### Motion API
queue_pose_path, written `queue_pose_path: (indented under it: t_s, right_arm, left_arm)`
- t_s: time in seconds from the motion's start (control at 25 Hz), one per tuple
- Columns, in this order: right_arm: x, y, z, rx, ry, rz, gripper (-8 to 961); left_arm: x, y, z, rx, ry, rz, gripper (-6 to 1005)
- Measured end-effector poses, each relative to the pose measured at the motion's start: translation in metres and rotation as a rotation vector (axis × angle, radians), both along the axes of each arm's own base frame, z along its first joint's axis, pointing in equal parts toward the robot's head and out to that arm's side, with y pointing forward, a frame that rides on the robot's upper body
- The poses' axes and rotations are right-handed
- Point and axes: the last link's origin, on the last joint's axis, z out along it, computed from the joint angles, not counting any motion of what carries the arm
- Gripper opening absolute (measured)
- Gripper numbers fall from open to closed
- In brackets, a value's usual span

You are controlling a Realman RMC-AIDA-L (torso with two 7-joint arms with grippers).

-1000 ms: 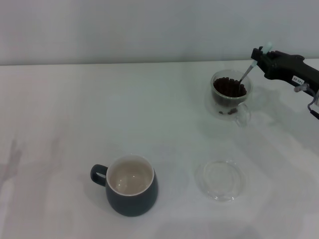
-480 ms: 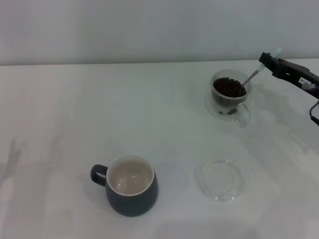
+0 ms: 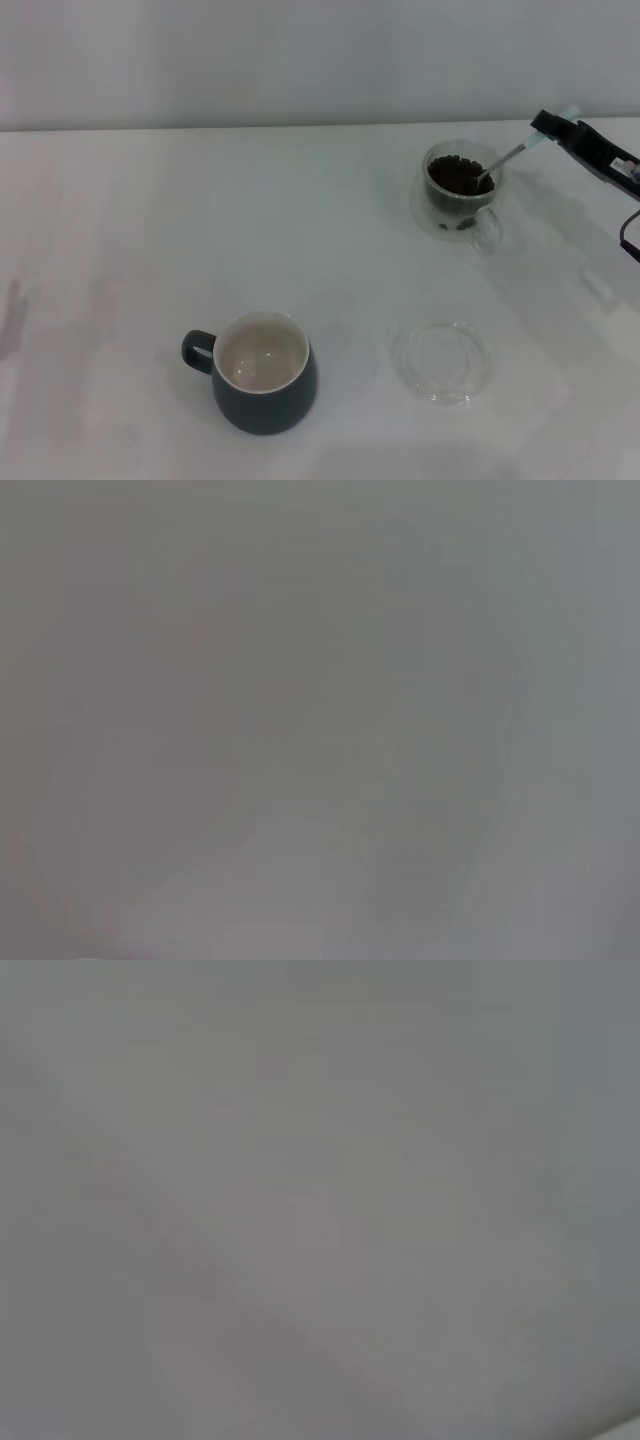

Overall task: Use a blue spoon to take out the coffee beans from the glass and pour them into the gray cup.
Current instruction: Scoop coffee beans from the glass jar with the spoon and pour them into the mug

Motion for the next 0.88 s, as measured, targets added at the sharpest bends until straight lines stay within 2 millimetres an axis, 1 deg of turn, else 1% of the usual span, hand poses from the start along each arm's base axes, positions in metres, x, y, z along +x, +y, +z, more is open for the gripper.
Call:
queue_pose_path:
  t_s: [0.16,0.36,0.52,0.88]
  right_arm:
    - [0.005,-0.001,-0.003,0.005,0.066,-0.057,153]
    - [0.007,-0.002,-0.003,0.022,0.117,-0.084,154]
    - [0.012,-0.004,-0.002,0.051,0.181,-0.129,155]
    - [0.018,-0.009,-0.001,0.064,0.267,-0.175,156]
  left_arm:
    - [-0.001,-0.001,0.000,0.000,0.000,0.002,709]
    - [-0.001,-0.001,0.000,0.001,0.000,0.004,710]
    - [-0.001,-0.001,0.000,0.001,0.000,0.002,710]
    - [0.000,0.000,0.000,0.002,0.000,0.000,712]
